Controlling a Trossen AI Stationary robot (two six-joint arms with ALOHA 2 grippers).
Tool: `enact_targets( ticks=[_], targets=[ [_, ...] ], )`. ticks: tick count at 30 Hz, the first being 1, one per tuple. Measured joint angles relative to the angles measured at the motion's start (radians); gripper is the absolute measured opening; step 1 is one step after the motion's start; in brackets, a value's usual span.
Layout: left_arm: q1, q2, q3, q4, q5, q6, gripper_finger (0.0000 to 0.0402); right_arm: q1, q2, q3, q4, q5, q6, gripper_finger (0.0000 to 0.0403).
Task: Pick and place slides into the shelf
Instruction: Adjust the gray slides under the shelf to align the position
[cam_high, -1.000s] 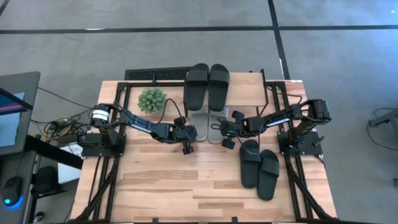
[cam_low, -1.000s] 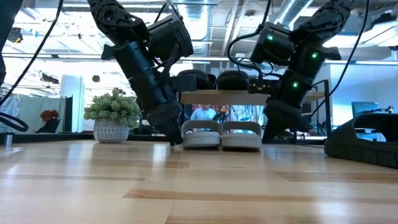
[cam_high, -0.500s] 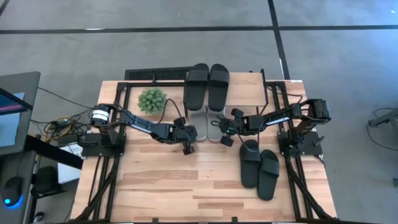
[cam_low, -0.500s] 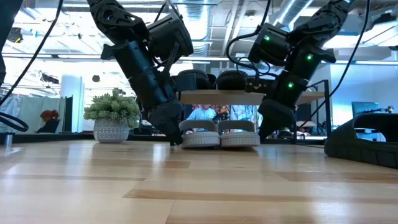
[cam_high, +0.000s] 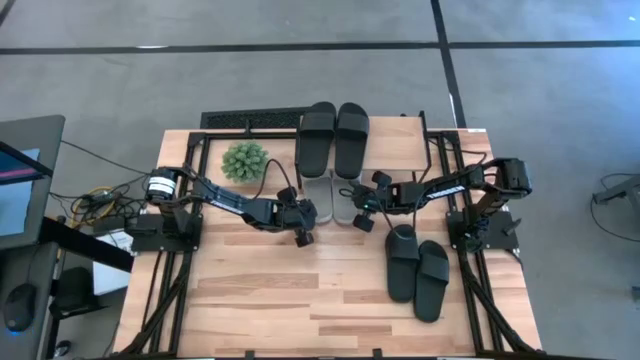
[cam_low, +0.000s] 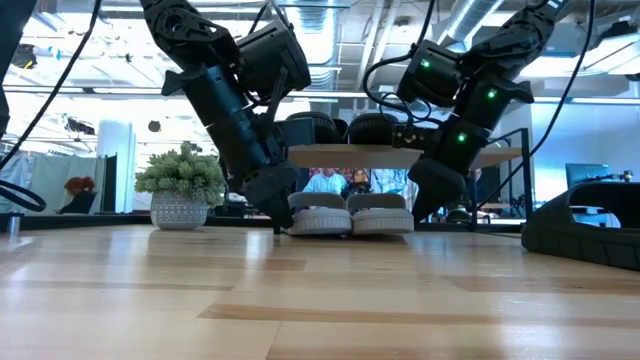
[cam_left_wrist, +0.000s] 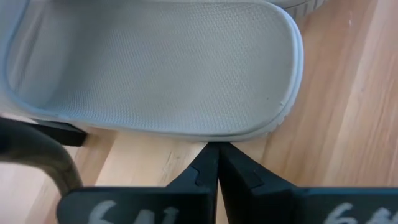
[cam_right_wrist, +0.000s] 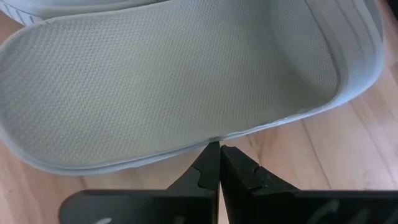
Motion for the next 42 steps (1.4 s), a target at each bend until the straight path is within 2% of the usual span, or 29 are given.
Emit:
enact_targets(
  ticks=[18, 33, 38, 42],
  targets=[
    [0.000, 0.000, 0.000, -0.022, -0.013, -0.002, 0.0000, -0.003, 0.000, 0.001, -0.005, -0.003, 0.001, 0.0000],
    [0.000, 0.000, 0.001, -0.050, -0.014, -0.001, 0.0000, 0.004, -0.002, 0.003, -0.077, 0.005, 0.004, 0.0000],
    [-0.001, 0.000, 0.001, -0.051, -0.013, -0.002, 0.0000, 0.040, -0.017, 0.001, -0.101, -0.001, 0.027, 0.0000],
    [-0.007, 0.000, 0.001, -0.051, -0.009, -0.002, 0.0000, 0.106, -0.046, 0.001, -0.089, -0.046, 0.011, 0.0000]
  ],
)
